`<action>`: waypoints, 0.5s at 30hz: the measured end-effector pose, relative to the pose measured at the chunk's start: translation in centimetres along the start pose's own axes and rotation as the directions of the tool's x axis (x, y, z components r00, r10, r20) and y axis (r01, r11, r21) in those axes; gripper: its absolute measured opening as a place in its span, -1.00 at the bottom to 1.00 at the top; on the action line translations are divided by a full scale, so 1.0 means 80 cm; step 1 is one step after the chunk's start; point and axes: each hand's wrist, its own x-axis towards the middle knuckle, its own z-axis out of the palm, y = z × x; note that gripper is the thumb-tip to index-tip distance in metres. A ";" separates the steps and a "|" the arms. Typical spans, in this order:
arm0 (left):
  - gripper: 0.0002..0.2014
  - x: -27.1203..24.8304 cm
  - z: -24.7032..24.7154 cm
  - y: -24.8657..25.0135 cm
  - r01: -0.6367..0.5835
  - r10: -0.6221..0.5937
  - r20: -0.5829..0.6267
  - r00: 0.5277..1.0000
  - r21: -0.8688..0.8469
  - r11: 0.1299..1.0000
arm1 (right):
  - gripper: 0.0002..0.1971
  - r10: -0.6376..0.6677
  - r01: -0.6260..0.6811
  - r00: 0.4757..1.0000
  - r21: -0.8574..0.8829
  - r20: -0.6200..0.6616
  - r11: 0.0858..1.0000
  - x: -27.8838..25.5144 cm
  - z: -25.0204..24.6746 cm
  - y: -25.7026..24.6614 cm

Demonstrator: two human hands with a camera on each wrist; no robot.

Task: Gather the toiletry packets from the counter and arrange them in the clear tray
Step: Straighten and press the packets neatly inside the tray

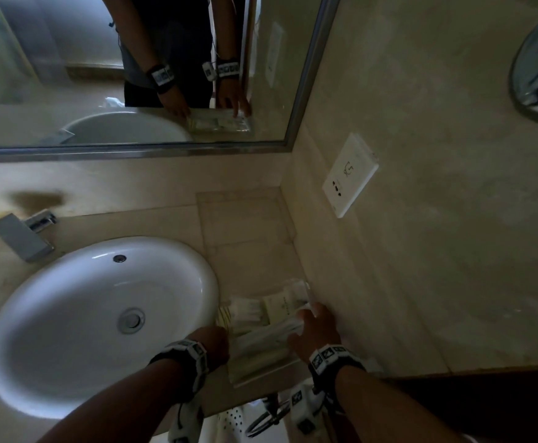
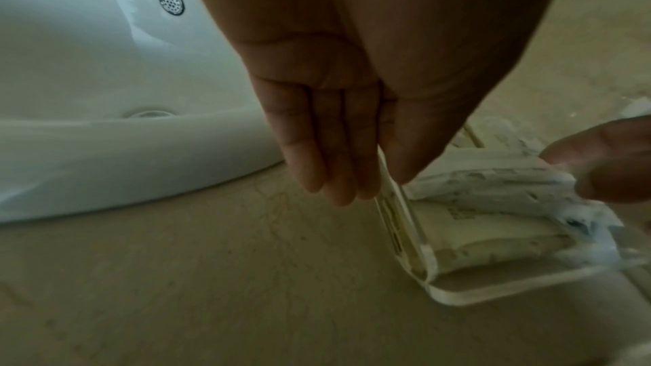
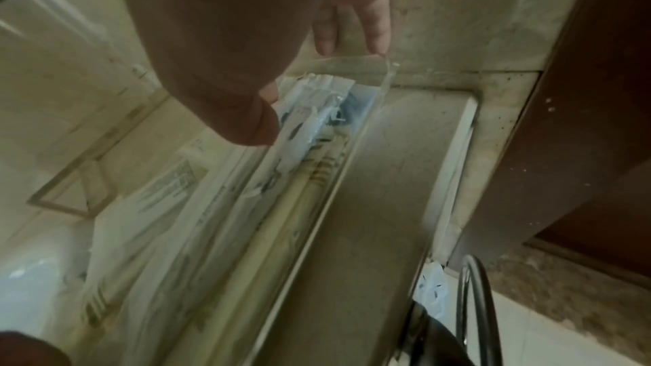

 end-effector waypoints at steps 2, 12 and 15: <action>-0.61 0.004 0.000 0.000 0.031 -0.031 -0.013 0.999 -0.020 0.999 | -0.34 0.056 -0.058 0.998 0.041 0.031 0.997 0.001 -0.005 -0.004; -0.66 0.011 0.001 -0.003 0.139 -0.144 0.002 0.990 -0.270 0.953 | -0.05 0.102 -0.108 0.992 0.084 0.072 0.991 0.018 -0.007 0.000; -0.69 0.009 -0.002 -0.010 0.161 -0.172 -0.005 0.985 -0.337 0.928 | -0.13 0.111 -0.117 0.990 0.075 0.083 0.990 0.010 -0.008 -0.003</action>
